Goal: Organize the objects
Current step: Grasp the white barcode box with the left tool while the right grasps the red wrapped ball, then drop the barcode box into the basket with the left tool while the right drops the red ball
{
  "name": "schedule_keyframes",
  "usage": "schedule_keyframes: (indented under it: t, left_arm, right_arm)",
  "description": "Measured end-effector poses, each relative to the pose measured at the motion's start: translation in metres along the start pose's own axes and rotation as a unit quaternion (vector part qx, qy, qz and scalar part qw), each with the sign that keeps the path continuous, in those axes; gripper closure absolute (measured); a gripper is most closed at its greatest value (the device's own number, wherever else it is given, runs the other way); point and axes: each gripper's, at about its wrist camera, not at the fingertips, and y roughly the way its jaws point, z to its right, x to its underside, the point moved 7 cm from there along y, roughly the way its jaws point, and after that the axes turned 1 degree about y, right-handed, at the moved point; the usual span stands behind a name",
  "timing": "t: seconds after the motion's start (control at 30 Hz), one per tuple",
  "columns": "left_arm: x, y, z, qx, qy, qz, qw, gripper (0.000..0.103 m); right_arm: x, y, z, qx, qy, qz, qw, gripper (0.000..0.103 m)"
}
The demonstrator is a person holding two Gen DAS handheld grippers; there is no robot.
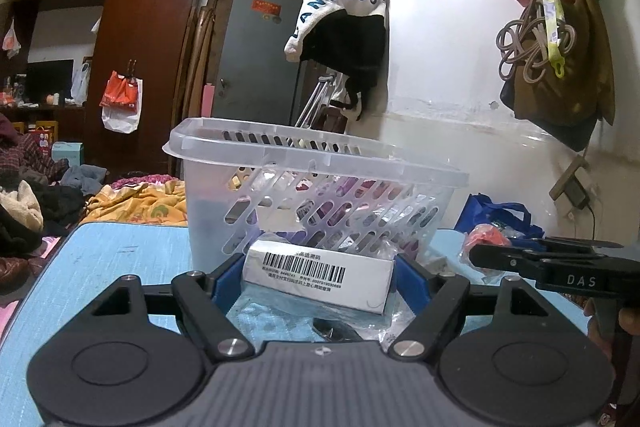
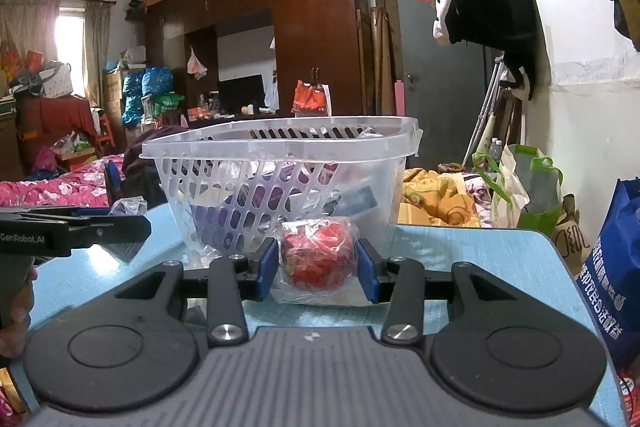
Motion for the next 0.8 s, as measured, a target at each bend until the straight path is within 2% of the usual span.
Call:
schedule_keyframes:
  t: [0.2,0.3,0.4,0.5,0.53,0.6,0.67,0.8]
  left_arm:
    - [-0.001,-0.005,-0.001,0.004,-0.003,0.012,0.9999,0.022]
    - [-0.011,-0.017,0.002,0.018,-0.002,0.03,0.9994,0.022]
    - [-0.042,-0.033,0.011,0.031,0.003,0.057,0.9979,0.022]
    - [-0.089,-0.031,0.024,0.048,0.015,0.065,0.9966,0.022]
    - [-0.101,-0.024,0.027,0.046,0.019,0.063,0.9968,0.022]
    - [-0.127,0.0,0.024,0.015,0.024,0.054,0.9981,0.022]
    - [-0.141,0.035,0.01,-0.01,0.008,0.023,0.9997,0.022]
    - [-0.136,0.089,-0.025,-0.051,-0.04,-0.039,0.9971,0.021]
  right_arm:
    - [0.0,-0.003,-0.001,0.001,-0.002,0.007,1.0,0.057]
    - [-0.004,-0.012,-0.004,-0.001,-0.006,0.028,1.0,0.058]
    - [-0.021,-0.031,-0.013,-0.016,-0.008,0.052,0.998,0.058]
    - [-0.059,-0.043,-0.026,-0.033,-0.019,0.089,0.995,0.057]
    - [-0.074,-0.039,-0.029,-0.036,-0.023,0.097,0.994,0.057]
    - [-0.1,-0.017,-0.034,-0.025,-0.041,0.087,0.995,0.057]
    - [-0.118,0.015,-0.032,-0.001,-0.052,0.067,0.996,0.057]
    - [-0.118,0.073,-0.02,0.009,-0.04,0.003,0.999,0.056]
